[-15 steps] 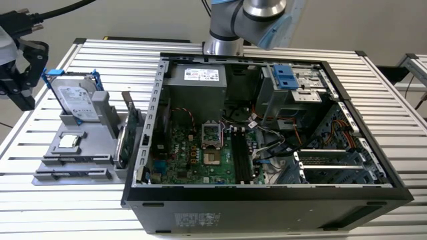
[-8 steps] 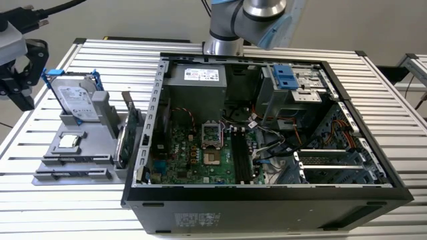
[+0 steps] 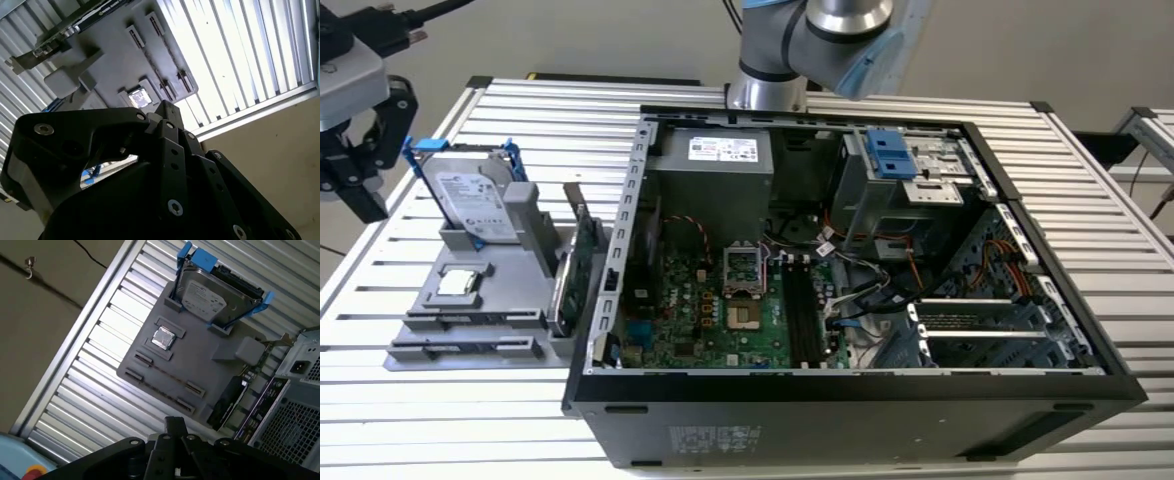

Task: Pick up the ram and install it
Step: 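Pick up the ram and move it above insertion slot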

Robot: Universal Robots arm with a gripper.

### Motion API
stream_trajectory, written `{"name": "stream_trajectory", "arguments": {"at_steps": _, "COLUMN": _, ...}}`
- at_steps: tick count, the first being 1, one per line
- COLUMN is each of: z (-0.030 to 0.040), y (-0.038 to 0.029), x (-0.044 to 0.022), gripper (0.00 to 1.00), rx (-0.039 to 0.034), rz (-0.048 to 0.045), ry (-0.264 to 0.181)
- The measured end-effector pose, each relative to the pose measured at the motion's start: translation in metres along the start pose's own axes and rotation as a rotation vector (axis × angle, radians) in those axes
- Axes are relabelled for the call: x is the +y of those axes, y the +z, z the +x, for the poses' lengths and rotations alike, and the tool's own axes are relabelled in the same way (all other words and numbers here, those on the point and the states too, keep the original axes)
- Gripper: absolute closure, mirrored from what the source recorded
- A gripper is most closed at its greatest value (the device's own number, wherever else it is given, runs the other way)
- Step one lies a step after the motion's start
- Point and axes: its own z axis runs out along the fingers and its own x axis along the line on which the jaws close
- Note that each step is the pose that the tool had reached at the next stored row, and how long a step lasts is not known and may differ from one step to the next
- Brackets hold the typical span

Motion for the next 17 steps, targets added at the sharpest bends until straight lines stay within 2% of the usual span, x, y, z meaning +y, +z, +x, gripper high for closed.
{"name": "stream_trajectory", "arguments": {"at_steps": 17, "z": 0.0001, "y": 0.0, "x": 0.0001, "gripper": 1.0, "rx": 0.0148, "rz": 0.009, "ry": -0.179}}
